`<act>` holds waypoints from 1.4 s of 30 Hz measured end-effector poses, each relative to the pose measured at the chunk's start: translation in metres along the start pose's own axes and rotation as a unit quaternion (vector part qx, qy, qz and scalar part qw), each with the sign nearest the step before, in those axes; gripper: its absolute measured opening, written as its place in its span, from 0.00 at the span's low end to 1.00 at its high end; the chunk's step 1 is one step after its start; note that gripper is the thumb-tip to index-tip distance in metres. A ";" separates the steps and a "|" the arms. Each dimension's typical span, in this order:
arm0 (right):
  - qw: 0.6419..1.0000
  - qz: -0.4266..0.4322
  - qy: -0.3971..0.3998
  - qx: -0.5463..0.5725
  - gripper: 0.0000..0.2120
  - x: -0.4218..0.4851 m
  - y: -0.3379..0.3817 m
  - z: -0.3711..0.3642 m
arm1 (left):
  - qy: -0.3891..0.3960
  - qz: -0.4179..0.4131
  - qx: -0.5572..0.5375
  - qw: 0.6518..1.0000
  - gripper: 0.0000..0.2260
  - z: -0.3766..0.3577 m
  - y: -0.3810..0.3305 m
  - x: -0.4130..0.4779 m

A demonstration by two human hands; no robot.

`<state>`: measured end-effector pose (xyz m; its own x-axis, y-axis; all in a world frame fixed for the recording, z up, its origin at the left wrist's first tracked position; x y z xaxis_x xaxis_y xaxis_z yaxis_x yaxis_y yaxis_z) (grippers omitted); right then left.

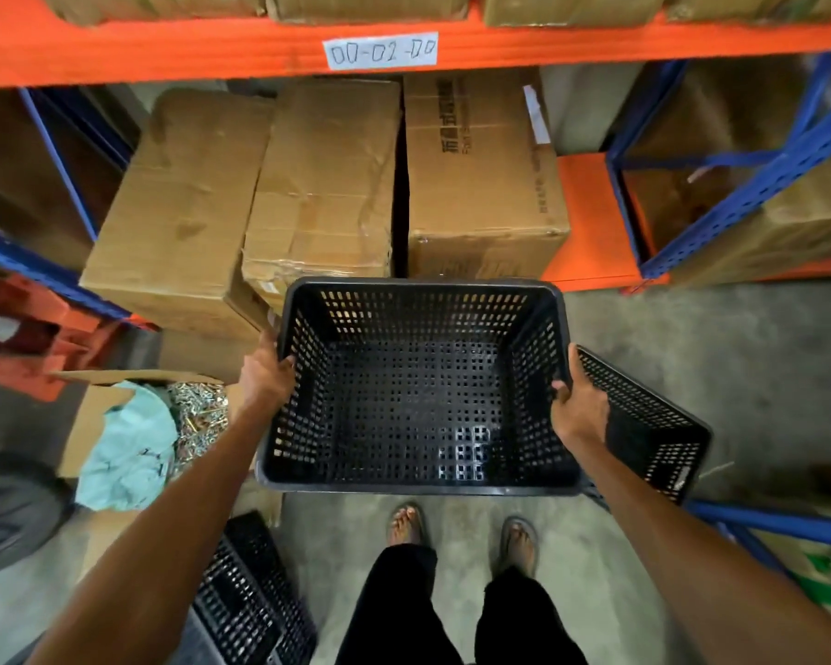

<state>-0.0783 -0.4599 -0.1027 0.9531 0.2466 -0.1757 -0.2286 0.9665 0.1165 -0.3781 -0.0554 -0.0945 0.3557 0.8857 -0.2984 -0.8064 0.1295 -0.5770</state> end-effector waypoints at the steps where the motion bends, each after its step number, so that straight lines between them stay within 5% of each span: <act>1: 1.000 0.000 0.001 0.000 0.29 0.002 0.002 -0.002 | 0.000 -0.001 -0.003 1.000 0.20 -0.002 0.003 0.001; 17: 0.998 0.051 0.039 0.009 0.34 0.001 0.000 -0.037 | 0.000 -0.041 -0.059 0.997 0.12 -0.015 0.023 -0.016; 26: 0.991 0.072 0.106 0.043 0.41 -0.005 0.005 -0.038 | 0.024 0.028 -0.099 0.994 0.11 -0.030 0.058 -0.045; 42: 0.984 0.125 0.114 0.054 0.45 -0.004 0.012 -0.046 | 0.062 -0.007 -0.065 0.996 0.20 -0.038 0.066 -0.032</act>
<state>-0.0935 -0.4461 -0.1461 0.7982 0.4964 -0.3413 -0.4155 0.8639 0.2848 -0.4246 -0.0920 -0.1520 0.4288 0.8211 -0.3768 -0.7355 0.0752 -0.6733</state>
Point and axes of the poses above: each hand's wrist, its own x-axis towards the middle knuckle, its own z-axis out of the back of the hand, y = z × x, the point moved 8 cm from there along x, towards the middle knuckle, and after that the axes turned 14 degrees about -x, right-handed, at the moved point
